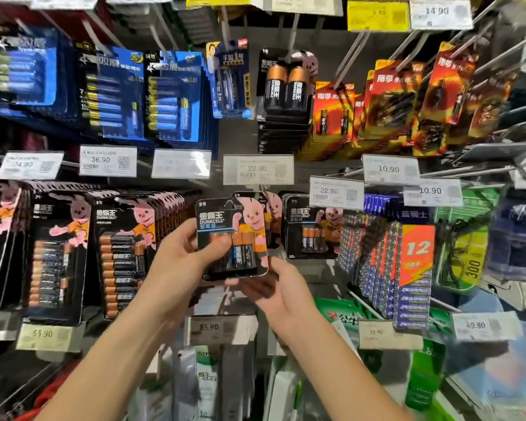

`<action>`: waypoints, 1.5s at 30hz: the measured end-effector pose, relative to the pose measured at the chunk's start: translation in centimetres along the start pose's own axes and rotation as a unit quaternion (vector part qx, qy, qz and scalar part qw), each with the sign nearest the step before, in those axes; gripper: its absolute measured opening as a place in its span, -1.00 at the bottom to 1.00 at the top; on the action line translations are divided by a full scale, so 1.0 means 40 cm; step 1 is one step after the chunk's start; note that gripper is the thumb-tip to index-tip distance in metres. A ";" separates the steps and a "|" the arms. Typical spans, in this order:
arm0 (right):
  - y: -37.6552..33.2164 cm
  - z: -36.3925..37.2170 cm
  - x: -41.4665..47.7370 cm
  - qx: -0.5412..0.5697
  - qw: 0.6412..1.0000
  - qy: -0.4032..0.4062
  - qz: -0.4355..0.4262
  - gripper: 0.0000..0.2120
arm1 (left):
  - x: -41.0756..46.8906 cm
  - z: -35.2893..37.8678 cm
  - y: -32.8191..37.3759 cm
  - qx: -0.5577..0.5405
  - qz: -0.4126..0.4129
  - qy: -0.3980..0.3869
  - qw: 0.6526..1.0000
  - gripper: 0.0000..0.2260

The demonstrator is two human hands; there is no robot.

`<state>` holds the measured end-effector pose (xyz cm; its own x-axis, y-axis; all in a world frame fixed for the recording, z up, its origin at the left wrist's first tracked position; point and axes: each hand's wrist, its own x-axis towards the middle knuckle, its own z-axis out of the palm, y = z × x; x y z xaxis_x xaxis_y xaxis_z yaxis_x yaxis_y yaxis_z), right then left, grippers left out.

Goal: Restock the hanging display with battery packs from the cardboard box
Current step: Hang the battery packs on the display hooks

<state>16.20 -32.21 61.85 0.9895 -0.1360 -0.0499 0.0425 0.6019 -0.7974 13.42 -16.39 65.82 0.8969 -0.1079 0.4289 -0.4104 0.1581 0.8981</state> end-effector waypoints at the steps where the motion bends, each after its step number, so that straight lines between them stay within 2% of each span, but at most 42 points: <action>1: -0.009 -0.012 -0.019 -0.012 1.000 -0.015 -0.017 -0.72 | 0.010 0.005 0.002 -0.001 0.002 -0.002 1.000 -0.76; 5: -0.046 -0.009 -0.095 -0.087 0.982 -0.079 -0.146 -0.64 | 0.033 0.036 0.007 -0.008 0.005 -0.011 1.000 -0.77; 8: -0.075 0.009 -0.131 -0.167 0.952 -0.085 -0.241 -0.75 | 0.040 0.061 0.017 -0.006 0.019 -0.018 1.000 -0.75; 11: -0.083 0.018 -0.115 -0.198 0.940 -0.056 -0.273 -0.88 | 0.054 0.076 0.026 -0.007 0.036 -0.014 0.999 -0.76; 15: -0.089 0.022 -0.106 -0.200 0.937 -0.042 -0.282 -0.96 | 0.074 0.082 0.024 0.001 0.041 -0.020 0.999 -0.76; 20: -0.078 0.017 -0.103 -0.193 0.940 -0.030 -0.280 -0.87 | 0.086 0.083 0.007 0.016 0.036 -0.026 0.999 -0.77; 29: -0.042 0.012 -0.088 -0.159 0.933 0.010 -0.322 -0.90 | 0.075 0.090 -0.004 0.027 0.015 -0.030 0.999 -0.84; 33: -0.039 0.024 -0.081 -0.157 0.941 0.006 -0.300 -0.92 | 0.085 0.079 -0.009 0.033 0.007 -0.023 0.999 -0.85; 38: -0.038 0.033 -0.052 -0.161 0.947 0.031 -0.276 -0.95 | 0.125 0.083 -0.035 0.046 -0.009 0.015 0.999 -0.84; 43: -0.027 0.028 -0.005 -0.160 0.953 0.084 -0.243 -0.81 | 0.160 0.101 -0.080 0.048 -0.047 0.061 0.996 -0.76; 45: -0.024 0.030 0.008 -0.155 0.953 0.099 -0.240 -0.83 | 0.168 0.106 -0.093 0.049 -0.049 0.075 0.995 -0.75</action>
<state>16.64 -31.88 63.31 0.8196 -0.5012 0.2776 0.4106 0.1760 -0.8947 20.27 -21.87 65.79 0.9448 0.0318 0.3261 -0.3275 0.0566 0.9432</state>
